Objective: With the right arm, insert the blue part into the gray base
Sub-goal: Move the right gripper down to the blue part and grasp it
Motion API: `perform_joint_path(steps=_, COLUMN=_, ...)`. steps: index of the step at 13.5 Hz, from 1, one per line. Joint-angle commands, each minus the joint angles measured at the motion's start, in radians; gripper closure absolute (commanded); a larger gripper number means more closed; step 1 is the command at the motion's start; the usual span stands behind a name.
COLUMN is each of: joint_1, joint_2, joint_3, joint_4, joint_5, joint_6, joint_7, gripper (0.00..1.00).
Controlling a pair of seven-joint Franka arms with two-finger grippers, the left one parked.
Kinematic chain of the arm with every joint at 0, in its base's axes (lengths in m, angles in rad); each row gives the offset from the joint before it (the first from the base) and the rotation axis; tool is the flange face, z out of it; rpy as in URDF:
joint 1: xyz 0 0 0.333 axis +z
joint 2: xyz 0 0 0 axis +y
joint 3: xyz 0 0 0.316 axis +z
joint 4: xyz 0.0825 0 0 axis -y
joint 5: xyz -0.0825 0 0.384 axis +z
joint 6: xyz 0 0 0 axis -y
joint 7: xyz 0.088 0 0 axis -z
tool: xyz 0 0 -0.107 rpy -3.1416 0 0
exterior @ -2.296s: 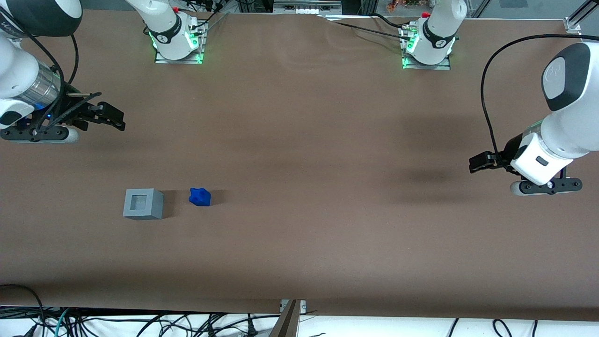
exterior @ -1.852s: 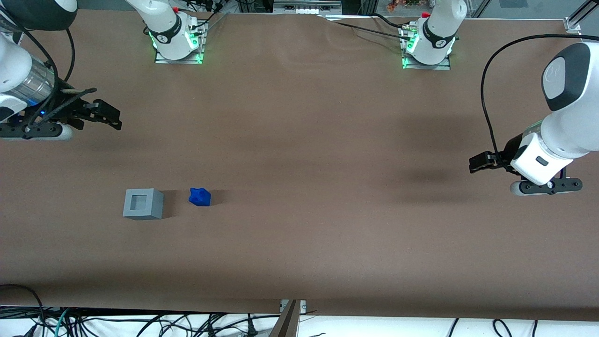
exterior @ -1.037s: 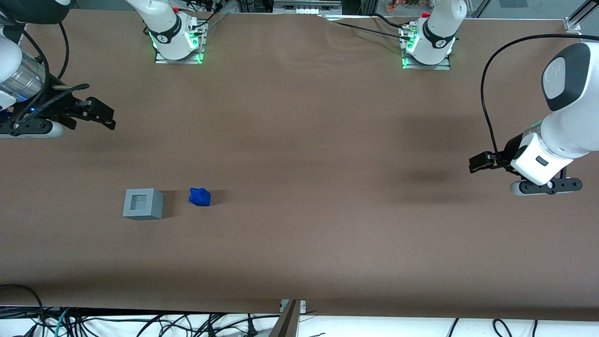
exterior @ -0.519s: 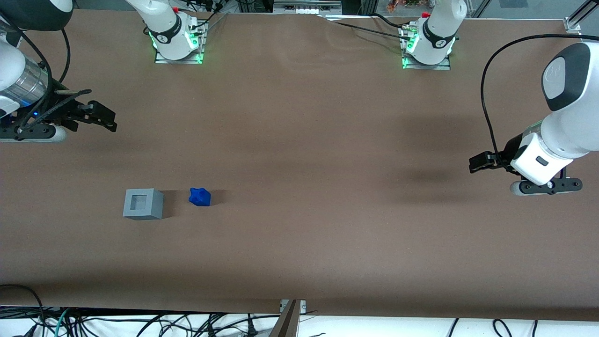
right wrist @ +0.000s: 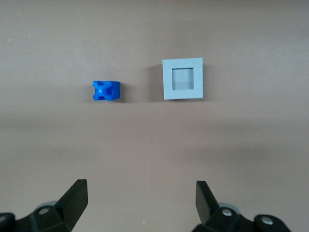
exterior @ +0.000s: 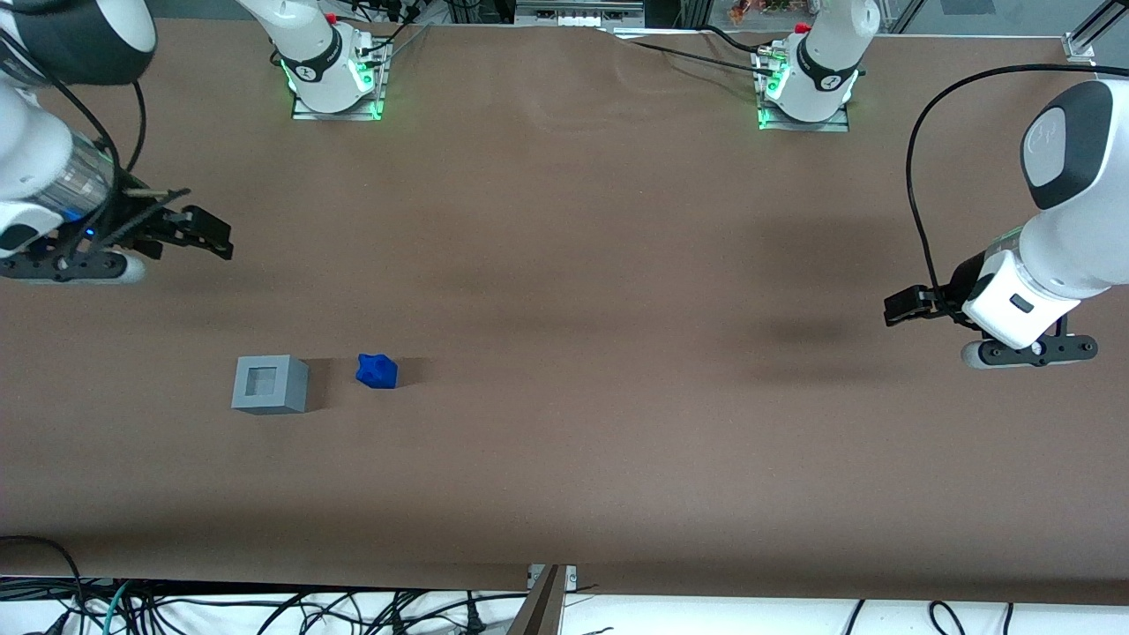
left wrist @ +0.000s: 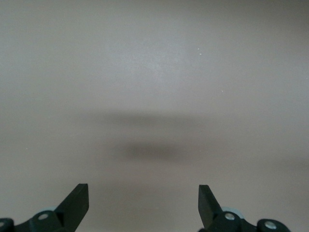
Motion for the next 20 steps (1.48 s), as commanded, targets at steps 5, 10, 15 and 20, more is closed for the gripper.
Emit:
perform_joint_path(steps=5, joint_1=0.032, joint_2=0.202, joint_3=0.089, joint_4=-0.127, joint_5=-0.004, joint_6=0.379, joint_7=0.200, gripper=0.01)
perform_joint_path(steps=10, joint_1=0.076, joint_2=0.397, joint_3=0.086, joint_4=-0.124, joint_5=-0.043, joint_6=0.618, joint_7=0.234, gripper=0.01)
perform_joint_path(steps=15, joint_1=0.102, joint_2=0.463, joint_3=0.086, joint_4=-0.107, joint_5=-0.194, joint_6=0.649, joint_7=0.358, gripper=0.02)
perform_joint_path(steps=20, joint_1=0.101, joint_2=0.505, joint_3=0.083, joint_4=-0.089, joint_5=-0.208, joint_6=0.671, joint_7=0.396, gripper=0.04)
